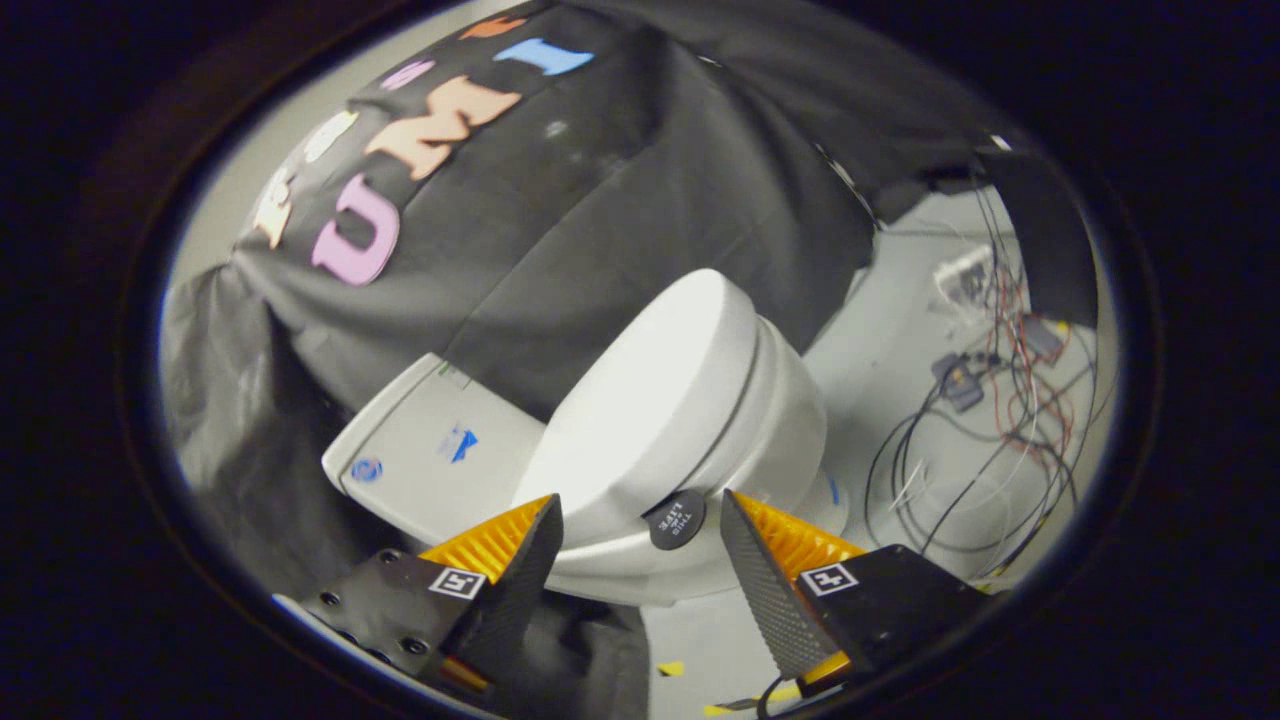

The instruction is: Open the toilet lid.

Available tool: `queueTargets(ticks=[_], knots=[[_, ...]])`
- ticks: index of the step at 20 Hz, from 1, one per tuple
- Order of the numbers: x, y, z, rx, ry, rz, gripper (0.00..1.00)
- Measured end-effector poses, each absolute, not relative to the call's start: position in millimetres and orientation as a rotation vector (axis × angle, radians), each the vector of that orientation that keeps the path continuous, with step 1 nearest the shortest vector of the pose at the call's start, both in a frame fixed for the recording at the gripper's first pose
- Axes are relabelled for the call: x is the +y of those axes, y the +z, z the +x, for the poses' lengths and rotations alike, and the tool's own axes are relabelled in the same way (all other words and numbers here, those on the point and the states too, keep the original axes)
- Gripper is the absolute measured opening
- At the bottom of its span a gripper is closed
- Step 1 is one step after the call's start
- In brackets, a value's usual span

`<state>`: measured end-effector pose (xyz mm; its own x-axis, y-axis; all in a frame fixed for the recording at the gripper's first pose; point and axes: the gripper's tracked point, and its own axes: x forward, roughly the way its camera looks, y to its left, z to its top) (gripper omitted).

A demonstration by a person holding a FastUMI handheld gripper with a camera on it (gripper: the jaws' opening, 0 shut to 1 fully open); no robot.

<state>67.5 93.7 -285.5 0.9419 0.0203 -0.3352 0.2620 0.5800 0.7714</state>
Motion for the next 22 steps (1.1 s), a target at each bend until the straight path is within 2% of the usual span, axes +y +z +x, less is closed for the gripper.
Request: queueTargets(ticks=[8, 10, 16, 22], knots=[[102.7, -303.0, 80.2, 0.279, -0.067, 1.277, 0.96], [103.1, -305.0, 83.6, 0.262, -0.053, 1.297, 0.77], [113.3, -299.1, 87.3, 0.26, 0.02, 1.347, 0.77], [115.3, -304.2, 92.8, 0.283, 0.004, 1.343, 0.77]])
